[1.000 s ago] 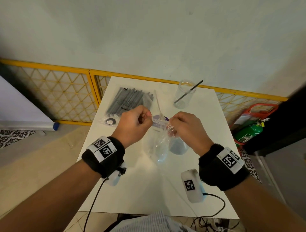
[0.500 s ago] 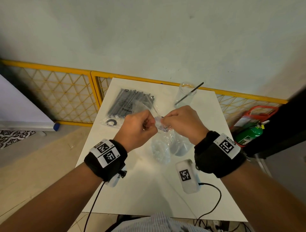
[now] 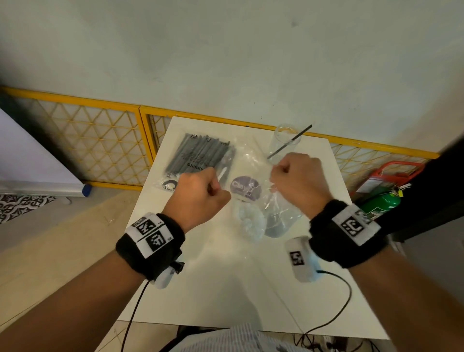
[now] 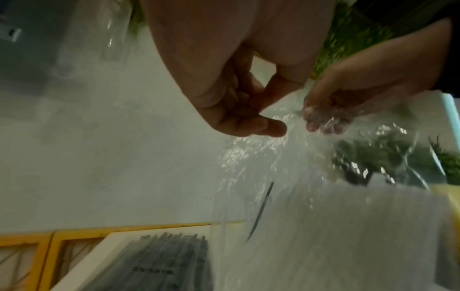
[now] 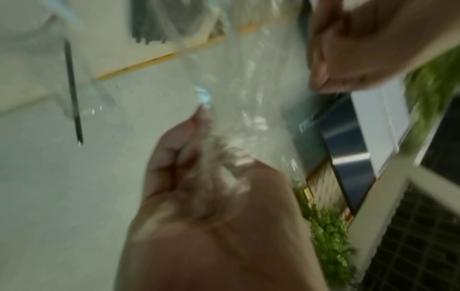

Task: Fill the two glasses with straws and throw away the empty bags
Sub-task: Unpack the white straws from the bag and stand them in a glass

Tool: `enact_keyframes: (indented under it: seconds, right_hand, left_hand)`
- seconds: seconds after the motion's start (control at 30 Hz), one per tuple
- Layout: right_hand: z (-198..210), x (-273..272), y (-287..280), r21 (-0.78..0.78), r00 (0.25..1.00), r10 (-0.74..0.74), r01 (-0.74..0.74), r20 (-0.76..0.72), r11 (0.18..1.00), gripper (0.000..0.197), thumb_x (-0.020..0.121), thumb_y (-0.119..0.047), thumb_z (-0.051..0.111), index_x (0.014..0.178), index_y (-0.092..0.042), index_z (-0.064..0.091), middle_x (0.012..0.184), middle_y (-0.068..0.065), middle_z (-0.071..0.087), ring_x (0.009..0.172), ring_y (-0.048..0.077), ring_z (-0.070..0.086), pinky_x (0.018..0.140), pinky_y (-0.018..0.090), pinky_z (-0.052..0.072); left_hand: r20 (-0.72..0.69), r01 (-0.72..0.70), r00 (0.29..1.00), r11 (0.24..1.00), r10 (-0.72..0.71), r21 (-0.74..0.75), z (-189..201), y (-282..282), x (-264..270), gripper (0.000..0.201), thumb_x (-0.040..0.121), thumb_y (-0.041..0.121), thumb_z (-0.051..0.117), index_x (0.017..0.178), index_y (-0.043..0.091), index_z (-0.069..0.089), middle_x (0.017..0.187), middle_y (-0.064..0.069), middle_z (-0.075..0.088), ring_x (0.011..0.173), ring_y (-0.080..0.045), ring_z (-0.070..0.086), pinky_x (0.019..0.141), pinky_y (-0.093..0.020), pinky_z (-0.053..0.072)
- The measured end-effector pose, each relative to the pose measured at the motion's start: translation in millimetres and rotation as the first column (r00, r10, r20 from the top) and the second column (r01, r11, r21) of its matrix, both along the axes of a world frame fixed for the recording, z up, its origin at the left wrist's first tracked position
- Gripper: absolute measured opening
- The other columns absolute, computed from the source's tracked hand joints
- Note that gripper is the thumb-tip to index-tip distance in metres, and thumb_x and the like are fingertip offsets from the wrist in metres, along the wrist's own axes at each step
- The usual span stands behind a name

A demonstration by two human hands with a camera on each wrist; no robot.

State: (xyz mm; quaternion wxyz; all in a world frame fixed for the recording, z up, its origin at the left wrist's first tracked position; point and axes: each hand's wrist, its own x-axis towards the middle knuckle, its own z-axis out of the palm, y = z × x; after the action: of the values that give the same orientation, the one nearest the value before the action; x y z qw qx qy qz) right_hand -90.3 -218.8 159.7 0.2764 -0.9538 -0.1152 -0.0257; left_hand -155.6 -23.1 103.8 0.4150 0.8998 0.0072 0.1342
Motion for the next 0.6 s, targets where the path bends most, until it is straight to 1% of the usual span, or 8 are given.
enact_keyframes:
  seconds: [0.07, 0.13, 0.2, 0.27, 0.37, 0.47, 0.53, 0.6]
  right_hand:
    - [9, 4, -7, 0.063, 0.999, 0.049, -0.048, -0.017, 0.997, 0.022, 0.088, -0.025, 0.052, 0.075, -0.013, 0.065, 0.076, 0.001, 0.072, 0.079, 0.026, 0.069, 0.075, 0.040, 0.057]
    - [17, 0, 0, 0.077, 0.989, 0.143, -0.141, -0.028, 0.987, 0.020, 0.088, -0.023, 0.054, 0.077, -0.016, 0.069, 0.073, -0.003, 0.073, 0.073, 0.017, 0.070, 0.071, 0.028, 0.056]
    - [20, -6, 9, 0.129, 0.978, 0.202, -0.195, -0.045, 0.972, 0.016, 0.089, -0.022, 0.057, 0.078, -0.019, 0.069, 0.071, -0.005, 0.073, 0.067, 0.009, 0.069, 0.060, 0.016, 0.051]
    - [13, -9, 13, 0.177, 0.976, 0.196, -0.178, -0.091, 0.968, 0.012, 0.089, -0.023, 0.060, 0.081, -0.020, 0.068, 0.073, -0.004, 0.073, 0.069, 0.007, 0.068, 0.062, 0.019, 0.052]
    - [5, -10, 10, 0.334, 0.962, 0.128, -0.042, -0.241, 0.942, 0.013, 0.090, -0.036, 0.062, 0.089, -0.023, 0.068, 0.076, -0.005, 0.073, 0.071, 0.011, 0.070, 0.061, 0.021, 0.054]
    - [4, -7, 11, 0.321, 0.974, 0.122, -0.056, -0.192, 0.945, 0.027, 0.092, -0.051, 0.059, 0.088, -0.025, 0.070, 0.075, -0.009, 0.072, 0.069, 0.005, 0.067, 0.068, 0.021, 0.050]
    - [1, -6, 13, 0.347, 0.975, 0.128, -0.059, -0.180, 0.936, 0.024, 0.090, -0.045, 0.064, 0.082, -0.024, 0.073, 0.072, -0.010, 0.071, 0.067, 0.003, 0.063, 0.071, 0.024, 0.051]
    - [-3, -5, 16, 0.409, 0.969, 0.115, -0.016, -0.220, 0.913, 0.021, 0.089, -0.037, 0.067, 0.074, -0.023, 0.074, 0.067, -0.009, 0.070, 0.063, 0.004, 0.061, 0.070, 0.028, 0.052]
  left_hand:
    - [-0.028, 0.013, 1.000, 0.998, -0.015, -0.068, 13, 1, 1, 0.016, 0.085, 0.025, 0.059, 0.072, 0.014, 0.058, 0.066, -0.003, 0.069, 0.064, -0.020, 0.066, 0.062, -0.038, 0.055]
    - [-0.054, 0.019, 0.998, 0.988, -0.028, -0.152, 30, -9, 11, 0.031, 0.090, 0.043, 0.054, 0.079, 0.015, 0.062, 0.072, -0.001, 0.071, 0.065, -0.018, 0.069, 0.062, -0.036, 0.055]
    - [-0.139, 0.012, 0.990, 0.981, -0.039, -0.193, 40, -18, 27, 0.051, 0.091, 0.061, 0.051, 0.087, 0.011, 0.063, 0.074, 0.001, 0.072, 0.061, -0.013, 0.069, 0.056, -0.029, 0.050]
    - [-0.155, 0.061, 0.984, 0.983, -0.088, -0.173, 40, -20, 37, 0.048, 0.095, 0.054, 0.053, 0.085, 0.009, 0.063, 0.071, 0.001, 0.072, 0.056, -0.011, 0.067, 0.054, -0.025, 0.046]
    - [-0.027, 0.125, 0.991, 0.988, -0.128, -0.095, 30, -21, 40, 0.029, 0.097, 0.032, 0.060, 0.075, 0.013, 0.060, 0.063, 0.003, 0.070, 0.053, -0.008, 0.065, 0.055, -0.025, 0.050]
    - [0.045, 0.130, 0.991, 0.985, -0.126, -0.115, 20, -26, 36, 0.022, 0.095, 0.020, 0.062, 0.076, 0.009, 0.064, 0.061, 0.003, 0.069, 0.052, -0.005, 0.064, 0.054, -0.018, 0.049]
    - [0.046, 0.148, 0.989, 0.977, -0.142, -0.152, 13, -27, 33, 0.018, 0.095, 0.015, 0.062, 0.080, 0.006, 0.067, 0.063, 0.000, 0.069, 0.053, -0.008, 0.066, 0.054, -0.019, 0.049]
    - [0.032, 0.145, 0.989, 0.971, -0.142, -0.191, 11, -26, 29, 0.018, 0.095, 0.016, 0.064, 0.081, 0.006, 0.069, 0.063, -0.002, 0.070, 0.052, -0.010, 0.067, 0.053, -0.021, 0.051]
